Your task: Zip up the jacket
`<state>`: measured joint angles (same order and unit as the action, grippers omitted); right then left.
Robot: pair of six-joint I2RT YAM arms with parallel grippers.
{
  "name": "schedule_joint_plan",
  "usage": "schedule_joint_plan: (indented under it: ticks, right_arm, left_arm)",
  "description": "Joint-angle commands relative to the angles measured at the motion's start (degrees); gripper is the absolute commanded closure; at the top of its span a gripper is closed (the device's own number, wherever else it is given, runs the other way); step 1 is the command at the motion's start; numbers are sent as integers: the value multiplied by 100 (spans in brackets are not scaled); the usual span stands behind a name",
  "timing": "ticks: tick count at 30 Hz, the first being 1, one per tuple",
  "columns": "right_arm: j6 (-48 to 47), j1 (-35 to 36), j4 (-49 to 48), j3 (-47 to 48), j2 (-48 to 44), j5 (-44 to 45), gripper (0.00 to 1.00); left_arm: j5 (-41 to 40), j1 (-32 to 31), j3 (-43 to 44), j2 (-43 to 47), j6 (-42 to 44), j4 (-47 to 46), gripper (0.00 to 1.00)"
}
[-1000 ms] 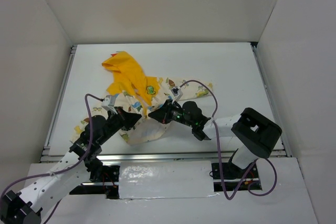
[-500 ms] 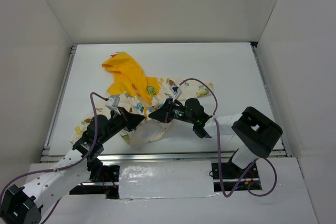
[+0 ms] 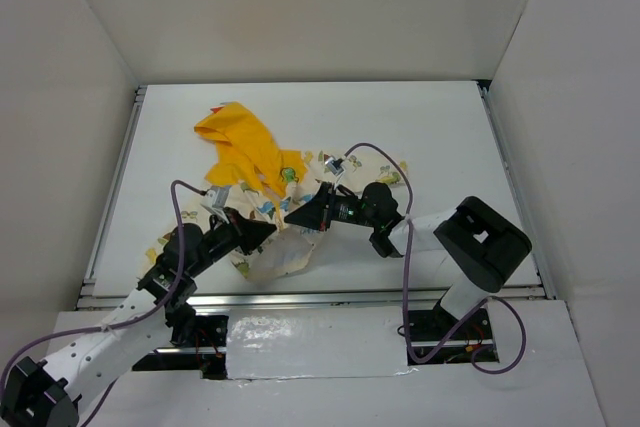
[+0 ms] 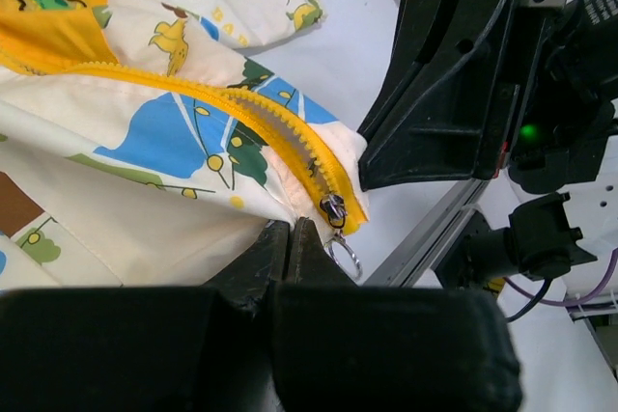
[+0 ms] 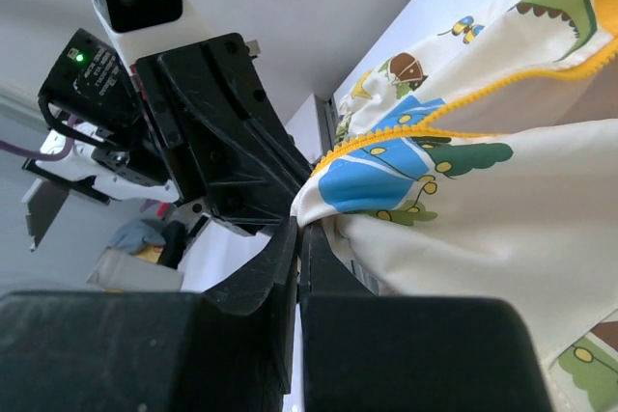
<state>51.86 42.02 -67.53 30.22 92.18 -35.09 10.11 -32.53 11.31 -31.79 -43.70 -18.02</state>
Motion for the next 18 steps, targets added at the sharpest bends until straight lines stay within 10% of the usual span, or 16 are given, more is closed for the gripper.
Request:
schedule_joint_plan:
  ticks: [1,18]
  right_arm:
    - [421,-80,-1288,125,150,-340,100]
    - [-554,-71,733,28,-403,416,100]
  left_arm:
    - [326,-34,55,-55,55,-194,100]
    - [-106,-34,-173,867,-209,-157,100]
